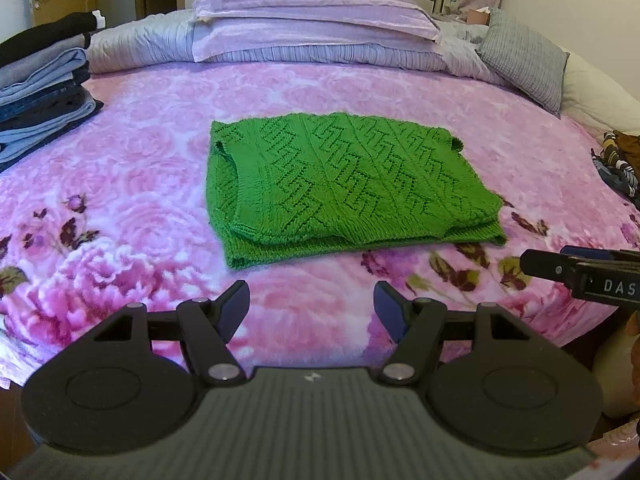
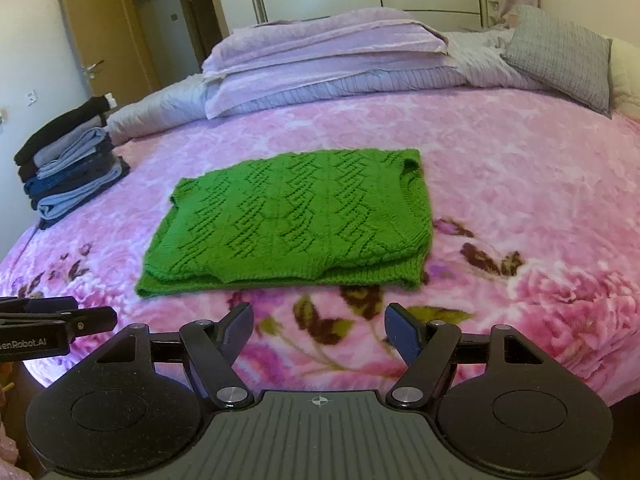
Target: Fold large clothes
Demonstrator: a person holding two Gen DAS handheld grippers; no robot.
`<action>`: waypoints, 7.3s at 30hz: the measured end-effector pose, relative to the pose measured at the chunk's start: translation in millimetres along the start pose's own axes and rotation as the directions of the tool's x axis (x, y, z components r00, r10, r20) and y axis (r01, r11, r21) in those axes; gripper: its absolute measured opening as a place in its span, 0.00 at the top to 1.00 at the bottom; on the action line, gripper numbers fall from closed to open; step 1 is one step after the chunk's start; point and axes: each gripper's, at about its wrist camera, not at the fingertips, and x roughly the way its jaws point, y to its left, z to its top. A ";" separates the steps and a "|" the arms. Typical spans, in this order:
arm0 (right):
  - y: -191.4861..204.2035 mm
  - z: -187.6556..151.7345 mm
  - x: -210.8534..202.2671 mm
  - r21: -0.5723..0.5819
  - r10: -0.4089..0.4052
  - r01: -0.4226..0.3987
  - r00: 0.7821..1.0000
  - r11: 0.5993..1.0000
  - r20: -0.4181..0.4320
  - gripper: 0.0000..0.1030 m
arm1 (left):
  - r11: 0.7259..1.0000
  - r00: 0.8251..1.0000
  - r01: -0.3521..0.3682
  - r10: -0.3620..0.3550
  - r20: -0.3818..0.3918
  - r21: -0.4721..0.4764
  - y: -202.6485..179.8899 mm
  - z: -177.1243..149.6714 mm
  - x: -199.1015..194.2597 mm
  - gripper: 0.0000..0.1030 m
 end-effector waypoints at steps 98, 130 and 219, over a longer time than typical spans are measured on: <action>6.8 174.3 285.3 0.049 0.087 -0.079 0.980 0.996 -0.181 0.54 | 0.918 0.959 0.279 -0.282 0.032 -0.281 171.6 156.0 239.9 0.54; -5.6 70.0 169.7 0.152 0.252 -0.230 0.957 0.961 -0.145 0.59 | 0.868 0.962 0.266 -0.264 0.063 -0.419 139.2 43.9 127.2 0.73; -29.4 130.1 279.5 0.320 0.607 -0.538 0.776 0.780 -0.172 0.16 | 0.500 0.949 0.313 -0.187 0.252 -0.808 245.4 -42.1 94.2 0.34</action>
